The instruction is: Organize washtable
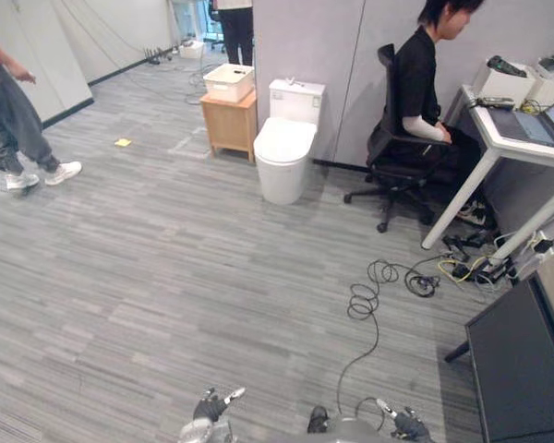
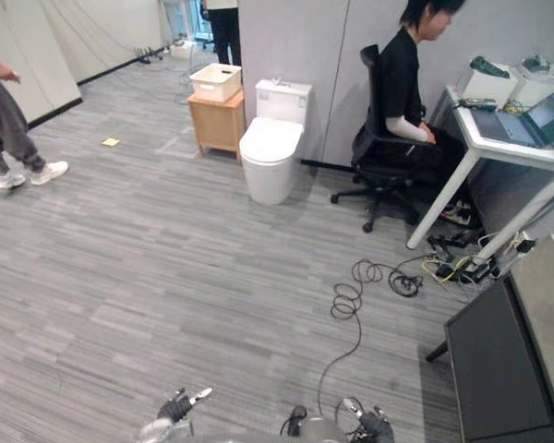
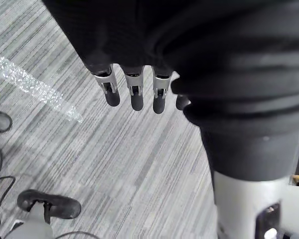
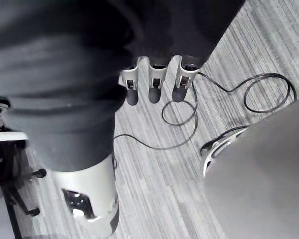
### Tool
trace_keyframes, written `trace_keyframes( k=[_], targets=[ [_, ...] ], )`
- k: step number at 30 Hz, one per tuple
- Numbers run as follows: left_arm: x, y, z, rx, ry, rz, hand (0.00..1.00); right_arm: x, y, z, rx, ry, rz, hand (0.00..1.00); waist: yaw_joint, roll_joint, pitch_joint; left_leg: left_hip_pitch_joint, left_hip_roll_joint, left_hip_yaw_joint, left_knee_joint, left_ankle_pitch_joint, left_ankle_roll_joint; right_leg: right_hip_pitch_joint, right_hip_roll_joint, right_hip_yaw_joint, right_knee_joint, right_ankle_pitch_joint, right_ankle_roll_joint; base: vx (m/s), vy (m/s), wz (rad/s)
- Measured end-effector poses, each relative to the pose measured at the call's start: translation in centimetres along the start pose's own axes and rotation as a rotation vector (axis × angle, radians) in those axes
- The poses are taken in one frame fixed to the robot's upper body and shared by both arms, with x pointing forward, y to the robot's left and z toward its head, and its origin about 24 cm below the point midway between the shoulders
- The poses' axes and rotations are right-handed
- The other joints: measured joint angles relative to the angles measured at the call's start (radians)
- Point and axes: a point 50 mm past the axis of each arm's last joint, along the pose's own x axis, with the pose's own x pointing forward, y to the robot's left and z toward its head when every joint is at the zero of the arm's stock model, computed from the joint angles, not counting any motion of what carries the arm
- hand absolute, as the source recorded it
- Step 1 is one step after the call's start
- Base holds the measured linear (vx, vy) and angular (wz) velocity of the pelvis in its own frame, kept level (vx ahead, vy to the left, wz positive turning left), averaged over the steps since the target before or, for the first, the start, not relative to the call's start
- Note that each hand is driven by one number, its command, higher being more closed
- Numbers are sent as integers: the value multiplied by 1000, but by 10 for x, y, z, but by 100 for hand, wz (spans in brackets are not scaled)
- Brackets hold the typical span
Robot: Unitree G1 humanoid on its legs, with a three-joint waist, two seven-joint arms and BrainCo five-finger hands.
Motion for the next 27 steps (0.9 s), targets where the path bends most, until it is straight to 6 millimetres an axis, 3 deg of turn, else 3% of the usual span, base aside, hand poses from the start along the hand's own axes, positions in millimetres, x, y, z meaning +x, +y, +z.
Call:
trace_keyframes(
  k=[2,3,5,7,10,13,17,18,27],
  targets=[
    [1,5,5,-38,-19,25,0,0,1,2,-33,-7,10,0,-1,7,6,-158,40,-25,354,25,-59,49,27,2,-33,-6,-19,237,-105,-7],
    [1,2,6,-40,-22,18,0,1,1,3,-37,-8,9,0,3,12,12,-221,55,-27,466,23,-56,76,35,3,-39,-7,-22,202,-40,-15],
    [1,5,8,-34,-31,24,0,1,3,5,-37,-11,10,0,5,3,27,-273,71,-4,487,19,-50,123,32,28,-44,-7,-26,160,40,-26],
    [1,5,7,-32,-29,26,0,2,5,7,-35,-17,9,0,6,4,27,-282,76,24,360,7,-29,144,15,57,-55,-9,-20,101,173,-43],
    [1,4,7,-15,-28,19,0,2,4,7,-33,-20,3,0,4,8,25,-257,69,29,5,37,-42,153,-15,106,-54,-27,27,67,275,-39],
    [2,13,7,17,-17,40,0,-1,0,-7,-29,30,-9,0,3,-22,0,-206,1,81,-100,66,-3,147,-80,145,-58,-20,62,85,277,-26],
    [2,16,3,55,4,45,0,-3,-3,-15,12,56,-23,0,0,-39,-26,-143,-77,112,-215,105,37,149,-140,171,-72,-20,95,88,189,-12],
    [0,24,-11,138,64,40,0,-3,-30,-18,124,90,-103,0,1,-21,-17,-63,-139,84,-342,157,62,172,-172,195,-114,-9,113,42,56,2],
    [0,25,-11,139,64,40,0,-3,-30,-18,123,90,-102,0,1,-22,-17,-64,-140,83,-345,157,62,173,-172,192,-117,-9,113,0,0,0]
  ],
)
